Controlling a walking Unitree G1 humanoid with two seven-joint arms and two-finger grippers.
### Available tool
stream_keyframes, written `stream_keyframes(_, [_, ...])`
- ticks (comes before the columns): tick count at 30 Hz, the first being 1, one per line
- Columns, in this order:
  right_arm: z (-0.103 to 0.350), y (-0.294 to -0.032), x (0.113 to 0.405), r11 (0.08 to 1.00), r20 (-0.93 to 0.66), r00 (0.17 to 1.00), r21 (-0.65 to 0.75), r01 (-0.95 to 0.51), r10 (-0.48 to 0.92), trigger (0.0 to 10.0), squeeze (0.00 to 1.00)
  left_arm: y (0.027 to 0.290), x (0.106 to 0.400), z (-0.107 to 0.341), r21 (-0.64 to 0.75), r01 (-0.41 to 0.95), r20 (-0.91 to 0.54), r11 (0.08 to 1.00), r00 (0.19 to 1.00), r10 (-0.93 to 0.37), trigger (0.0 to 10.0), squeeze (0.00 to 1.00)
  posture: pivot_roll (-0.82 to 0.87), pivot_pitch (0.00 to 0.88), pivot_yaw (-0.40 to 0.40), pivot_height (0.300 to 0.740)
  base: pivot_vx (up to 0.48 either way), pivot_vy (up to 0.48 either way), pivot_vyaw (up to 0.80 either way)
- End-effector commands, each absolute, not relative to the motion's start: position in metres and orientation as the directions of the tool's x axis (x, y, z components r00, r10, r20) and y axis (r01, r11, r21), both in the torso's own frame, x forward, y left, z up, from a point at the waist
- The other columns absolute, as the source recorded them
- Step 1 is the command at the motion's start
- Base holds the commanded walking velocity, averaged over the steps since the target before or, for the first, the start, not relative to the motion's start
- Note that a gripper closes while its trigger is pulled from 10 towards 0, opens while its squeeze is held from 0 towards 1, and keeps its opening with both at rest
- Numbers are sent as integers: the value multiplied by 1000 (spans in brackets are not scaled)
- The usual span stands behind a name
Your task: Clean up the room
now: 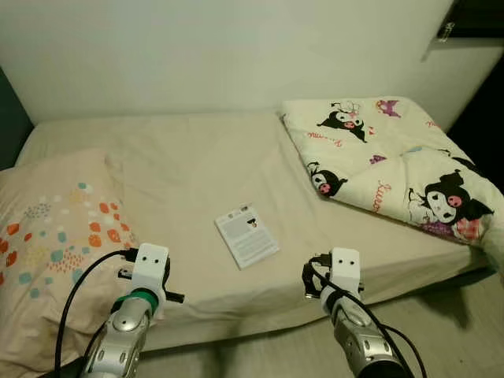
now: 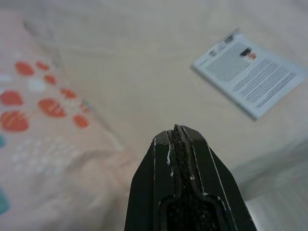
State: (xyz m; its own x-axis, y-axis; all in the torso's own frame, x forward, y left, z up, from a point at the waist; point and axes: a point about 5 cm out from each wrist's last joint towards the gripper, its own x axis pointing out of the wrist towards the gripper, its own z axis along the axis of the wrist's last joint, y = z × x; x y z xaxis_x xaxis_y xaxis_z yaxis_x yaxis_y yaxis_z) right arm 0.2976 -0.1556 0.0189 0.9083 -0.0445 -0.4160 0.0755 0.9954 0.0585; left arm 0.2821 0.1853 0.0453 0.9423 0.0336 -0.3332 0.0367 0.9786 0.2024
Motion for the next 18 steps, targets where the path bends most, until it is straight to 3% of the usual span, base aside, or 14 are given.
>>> stream_keyframes(1, [17,-156,296,994,-428,903,68,81,-44,10000,0,184,279,41,208,50,-351,977,936,27,10000,0,105,0,-54,740,0,0,0])
stream_keyframes(18, [21,-155,300,996,-410,911,52,72,-45,10000,0,184,285,52,186,25,-284,982,958,29,10000,0,113,0,-55,740,0,0,0])
